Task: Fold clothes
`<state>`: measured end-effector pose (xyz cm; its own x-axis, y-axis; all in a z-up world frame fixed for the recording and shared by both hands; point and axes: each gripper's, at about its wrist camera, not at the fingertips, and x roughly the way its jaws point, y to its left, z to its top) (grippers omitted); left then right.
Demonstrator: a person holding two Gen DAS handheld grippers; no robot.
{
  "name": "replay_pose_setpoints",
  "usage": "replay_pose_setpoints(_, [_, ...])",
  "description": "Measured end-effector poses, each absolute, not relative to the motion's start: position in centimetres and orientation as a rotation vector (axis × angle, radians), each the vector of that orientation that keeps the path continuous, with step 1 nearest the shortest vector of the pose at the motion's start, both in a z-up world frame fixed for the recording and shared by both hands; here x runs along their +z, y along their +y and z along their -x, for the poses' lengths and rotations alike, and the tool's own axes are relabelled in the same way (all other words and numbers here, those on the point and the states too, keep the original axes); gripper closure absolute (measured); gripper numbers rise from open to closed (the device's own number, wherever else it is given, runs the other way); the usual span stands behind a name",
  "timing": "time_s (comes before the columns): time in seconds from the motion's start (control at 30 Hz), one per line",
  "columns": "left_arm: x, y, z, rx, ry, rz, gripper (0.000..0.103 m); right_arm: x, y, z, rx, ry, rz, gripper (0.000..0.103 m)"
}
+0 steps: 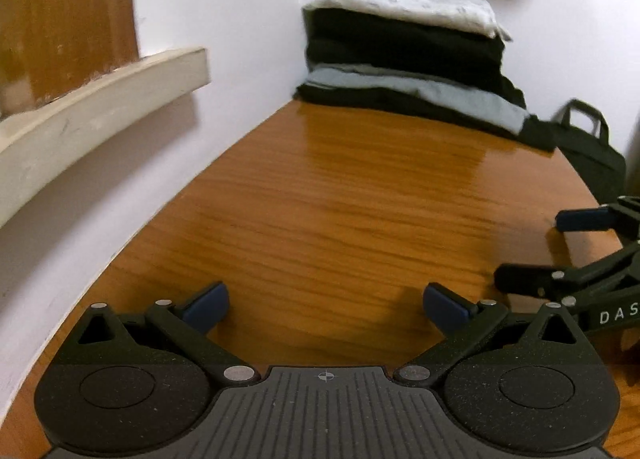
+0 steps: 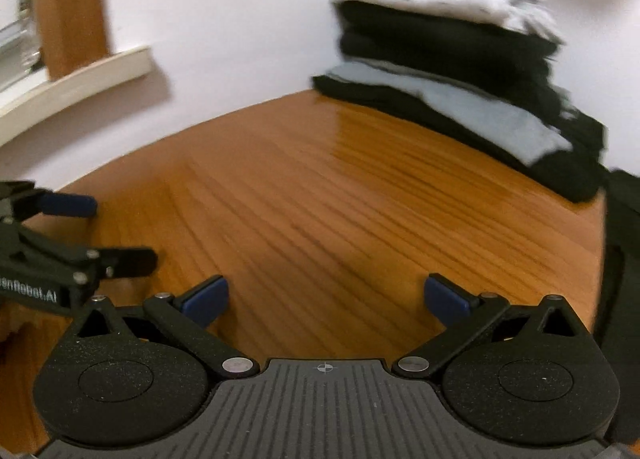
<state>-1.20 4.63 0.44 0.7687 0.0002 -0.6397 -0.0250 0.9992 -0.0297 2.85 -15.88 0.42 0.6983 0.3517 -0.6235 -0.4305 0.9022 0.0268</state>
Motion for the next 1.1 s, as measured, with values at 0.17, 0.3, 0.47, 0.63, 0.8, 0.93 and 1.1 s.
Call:
replay_pose_setpoints(0.17, [0.1,4.2,1.0,0.007,0.705,0.003,0.000,0.2,-15.6,-1.3,0.279,0.674,0.073,0.000])
replay_pose_setpoints(0.3, [-0.2,3.9,0.8,0.001,0.712,-0.020,0.000,-0.2,-15.3,-0.5,0.201,0.676,0.047,0.000])
replay_pose_setpoints(0.47, [-0.2,4.0,0.8,-0.008,0.712,-0.021,0.000,-0.3,-15.2,0.4,0.133,0.678,0.021,0.000])
replay_pose_setpoints(0.63, [-0.2,4.1,0.9,-0.026,0.713,-0.027,0.000,-0.3,-15.0,0.9,0.081,0.678,0.002,0.000])
replay_pose_setpoints(0.8, [-0.2,4.2,1.0,-0.043,0.713,-0.033,0.000,-0.4,-14.8,1.1,0.051,0.678,-0.008,0.000])
replay_pose_setpoints(0.93, [-0.2,4.1,1.1,-0.044,0.713,-0.034,0.000,-0.5,-14.8,1.1,0.050,0.678,-0.008,0.000])
replay_pose_setpoints(1.1, [-0.2,4.1,1.1,-0.043,0.712,-0.035,0.000,-0.4,-14.7,1.0,0.051,0.678,-0.009,0.000])
